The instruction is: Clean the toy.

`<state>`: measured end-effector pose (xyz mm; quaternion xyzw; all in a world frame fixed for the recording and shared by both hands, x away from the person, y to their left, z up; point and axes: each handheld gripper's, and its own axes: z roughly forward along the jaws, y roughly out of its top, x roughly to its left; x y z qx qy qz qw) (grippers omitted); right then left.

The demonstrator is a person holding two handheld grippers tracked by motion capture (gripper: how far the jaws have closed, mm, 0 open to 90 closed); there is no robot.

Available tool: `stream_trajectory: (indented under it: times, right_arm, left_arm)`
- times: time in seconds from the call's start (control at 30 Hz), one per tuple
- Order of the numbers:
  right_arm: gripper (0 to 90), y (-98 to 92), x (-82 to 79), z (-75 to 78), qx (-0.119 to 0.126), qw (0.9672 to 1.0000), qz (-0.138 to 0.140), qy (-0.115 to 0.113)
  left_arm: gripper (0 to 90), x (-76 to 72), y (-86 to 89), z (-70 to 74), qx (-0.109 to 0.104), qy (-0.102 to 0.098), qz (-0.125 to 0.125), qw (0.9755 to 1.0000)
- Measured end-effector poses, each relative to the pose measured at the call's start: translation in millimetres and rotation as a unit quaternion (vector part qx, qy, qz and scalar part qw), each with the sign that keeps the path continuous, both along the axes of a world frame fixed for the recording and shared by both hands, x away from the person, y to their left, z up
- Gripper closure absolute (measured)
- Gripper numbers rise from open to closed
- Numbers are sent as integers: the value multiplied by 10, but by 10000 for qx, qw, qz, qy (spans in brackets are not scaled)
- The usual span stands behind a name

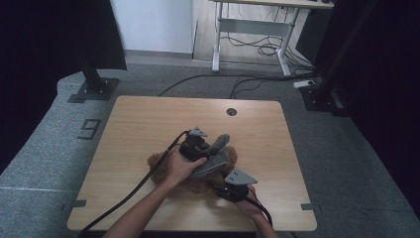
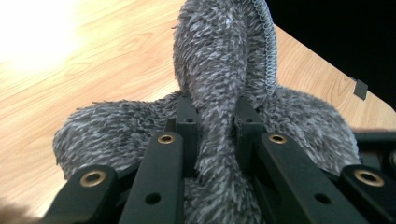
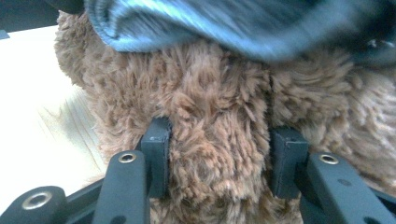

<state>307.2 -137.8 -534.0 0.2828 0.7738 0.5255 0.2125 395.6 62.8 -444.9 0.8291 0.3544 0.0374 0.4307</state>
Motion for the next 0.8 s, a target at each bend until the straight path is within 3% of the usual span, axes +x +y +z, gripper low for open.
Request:
stream_trajectory:
  times: [0.27, 0.4, 0.53, 0.63, 0.73, 0.8]
  right_arm:
    - [516, -4, 4, -2, 34, 10000, -21, 8]
    - [519, 16, -7, 1, -16, 10000, -20, -54]
    - [521, 15, -7, -3, -10, 10000, -32, -45]
    - [522, 6, 1, -7, 3, 10000, -37, -43]
    - [522, 1, 3, -8, 18, 10000, -47, -12]
    - [522, -3, 4, -9, 12, 10000, -50, -12]
  left_arm:
    - [774, -216, 657, -28, -344, -175, 203, 9990]
    - [775, -284, 791, -39, -538, -185, 235, 9981]
    - [773, -379, 985, 31, -696, -363, 346, 9963]
    - [773, -381, 1169, 64, -721, -469, 560, 9947]
    - [772, -349, 1393, 49, -631, -543, 940, 9921]
    - [772, -324, 1525, -24, -582, -397, 1081, 9916]
